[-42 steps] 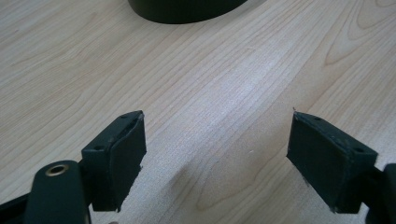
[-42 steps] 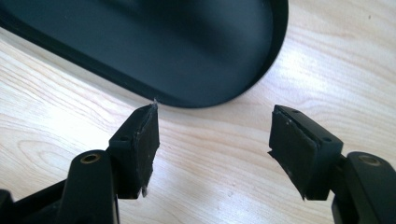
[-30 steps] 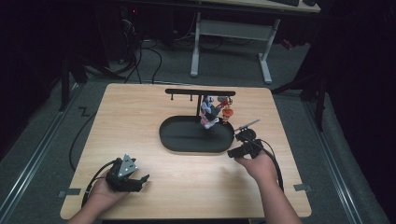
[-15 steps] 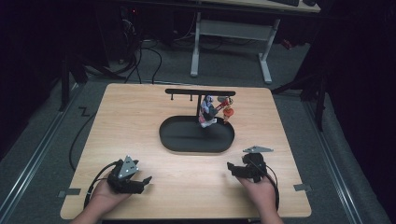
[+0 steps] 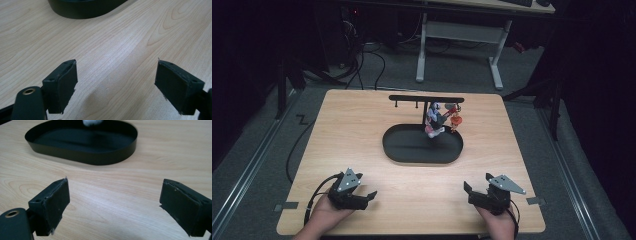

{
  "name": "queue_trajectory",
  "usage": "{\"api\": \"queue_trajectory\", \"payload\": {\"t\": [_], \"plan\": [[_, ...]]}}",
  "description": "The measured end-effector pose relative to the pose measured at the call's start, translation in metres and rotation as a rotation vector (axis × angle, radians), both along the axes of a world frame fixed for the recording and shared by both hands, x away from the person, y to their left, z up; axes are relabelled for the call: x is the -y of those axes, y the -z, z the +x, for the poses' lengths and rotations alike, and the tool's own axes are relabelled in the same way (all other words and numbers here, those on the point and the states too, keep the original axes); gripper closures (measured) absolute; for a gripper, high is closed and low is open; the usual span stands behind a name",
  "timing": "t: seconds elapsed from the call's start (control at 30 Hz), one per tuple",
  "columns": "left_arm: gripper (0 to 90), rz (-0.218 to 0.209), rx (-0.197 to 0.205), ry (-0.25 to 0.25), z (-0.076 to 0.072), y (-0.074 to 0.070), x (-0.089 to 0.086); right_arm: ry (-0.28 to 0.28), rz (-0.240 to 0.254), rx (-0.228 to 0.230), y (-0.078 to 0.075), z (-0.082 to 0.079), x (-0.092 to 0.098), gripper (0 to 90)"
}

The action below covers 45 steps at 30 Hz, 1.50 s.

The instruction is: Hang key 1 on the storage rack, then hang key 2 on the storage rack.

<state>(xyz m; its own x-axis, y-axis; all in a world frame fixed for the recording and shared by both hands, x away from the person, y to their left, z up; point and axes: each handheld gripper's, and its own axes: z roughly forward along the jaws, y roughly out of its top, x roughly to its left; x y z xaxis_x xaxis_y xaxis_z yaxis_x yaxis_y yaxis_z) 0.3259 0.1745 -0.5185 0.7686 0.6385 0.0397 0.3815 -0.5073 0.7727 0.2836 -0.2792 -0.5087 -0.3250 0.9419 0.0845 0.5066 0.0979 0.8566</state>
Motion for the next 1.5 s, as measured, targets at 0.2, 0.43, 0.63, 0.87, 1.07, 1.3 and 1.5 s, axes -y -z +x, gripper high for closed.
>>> {"api": "queue_trajectory", "payload": {"t": [0.2,0.43,0.63,0.87,1.07,1.3,1.5], "plan": [[17.2,-0.021,0.011,-0.034,-0.006,-0.006,-0.017,-0.027,-0.019,0.009,0.002,0.016,-0.017,7.2],[12.3,-0.157,-0.016,-0.081,0.000,-0.019,-0.011,-0.055,-0.059,-0.024,-0.002,0.017,-0.024,4.8],[12.1,-0.206,0.019,-0.024,0.001,-0.035,0.047,-0.031,-0.013,-0.002,-0.017,0.009,-0.001,5.2],[14.0,-0.119,0.006,-0.016,-0.001,-0.014,0.067,-0.072,-0.001,-0.030,-0.006,0.016,0.002,6.0],[14.7,-0.130,-0.011,-0.043,0.001,-0.012,0.053,-0.071,-0.011,-0.060,0.000,0.012,0.000,6.4],[15.1,-0.159,0.015,0.013,-0.003,-0.022,0.053,-0.002,0.007,-0.052,-0.005,-0.001,0.001,6.9],[15.5,-0.203,0.018,0.022,0.001,-0.030,0.052,0.014,-0.013,-0.056,-0.001,0.000,-0.003,7.0]]}}
